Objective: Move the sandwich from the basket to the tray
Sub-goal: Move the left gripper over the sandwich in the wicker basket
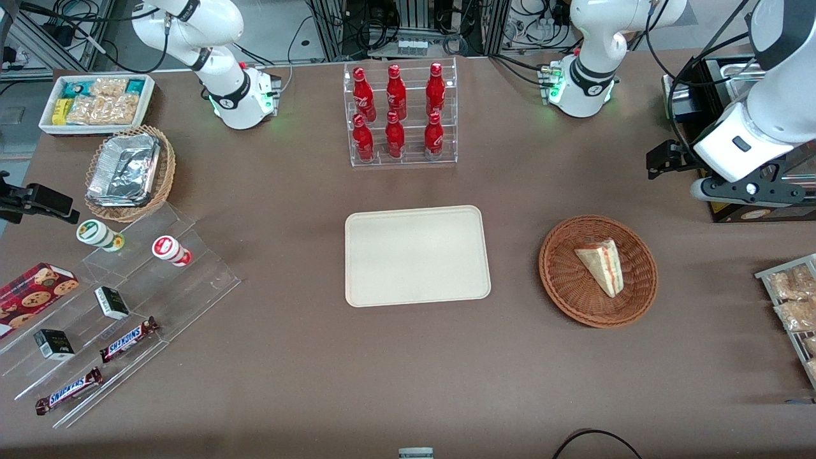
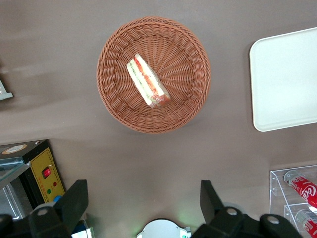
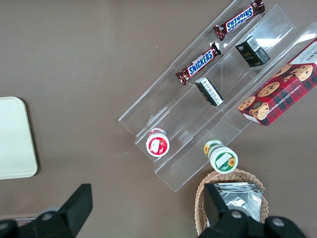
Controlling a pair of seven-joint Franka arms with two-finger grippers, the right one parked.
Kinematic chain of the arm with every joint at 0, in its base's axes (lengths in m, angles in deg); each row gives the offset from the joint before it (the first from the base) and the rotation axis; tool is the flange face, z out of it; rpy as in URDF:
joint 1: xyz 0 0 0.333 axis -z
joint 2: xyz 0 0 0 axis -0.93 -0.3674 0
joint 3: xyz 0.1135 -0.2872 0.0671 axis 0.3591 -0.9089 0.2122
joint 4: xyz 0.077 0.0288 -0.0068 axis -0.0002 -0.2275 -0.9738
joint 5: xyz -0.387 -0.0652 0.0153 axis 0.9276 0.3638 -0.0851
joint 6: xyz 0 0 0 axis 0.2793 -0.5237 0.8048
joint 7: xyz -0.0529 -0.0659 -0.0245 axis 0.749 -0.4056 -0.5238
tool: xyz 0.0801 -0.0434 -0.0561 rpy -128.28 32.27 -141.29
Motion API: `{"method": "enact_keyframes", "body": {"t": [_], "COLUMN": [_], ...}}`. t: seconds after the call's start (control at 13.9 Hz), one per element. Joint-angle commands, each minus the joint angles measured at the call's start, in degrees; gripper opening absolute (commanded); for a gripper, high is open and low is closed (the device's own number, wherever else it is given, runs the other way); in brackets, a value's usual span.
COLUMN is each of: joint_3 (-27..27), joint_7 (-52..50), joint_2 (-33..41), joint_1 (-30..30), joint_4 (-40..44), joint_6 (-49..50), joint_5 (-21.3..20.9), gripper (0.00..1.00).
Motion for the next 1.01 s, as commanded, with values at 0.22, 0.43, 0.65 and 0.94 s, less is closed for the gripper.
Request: {"method": "enact_keyframes", "body": {"t": [0.22,0.43,0.65,0.94], "joint_3": [-0.3,-0.3,-0.3,-0.3], "joint_7": [0.7,0.8,0.8,0.5], "joint_2": [-1.8,-3.1,-3.3,-4.8], "joint_1": [-0.2,0.1,0.2,0.0], "joint_4": [0.2,-5.3,-14.5,-26.7], "joint_6": [-0.1,-5.3,-17.2,-35.4], "joint_5": [-0.2,0.0,-0.1,-0.3], "gripper": [1.00,1.00,1.00,1.00]}}
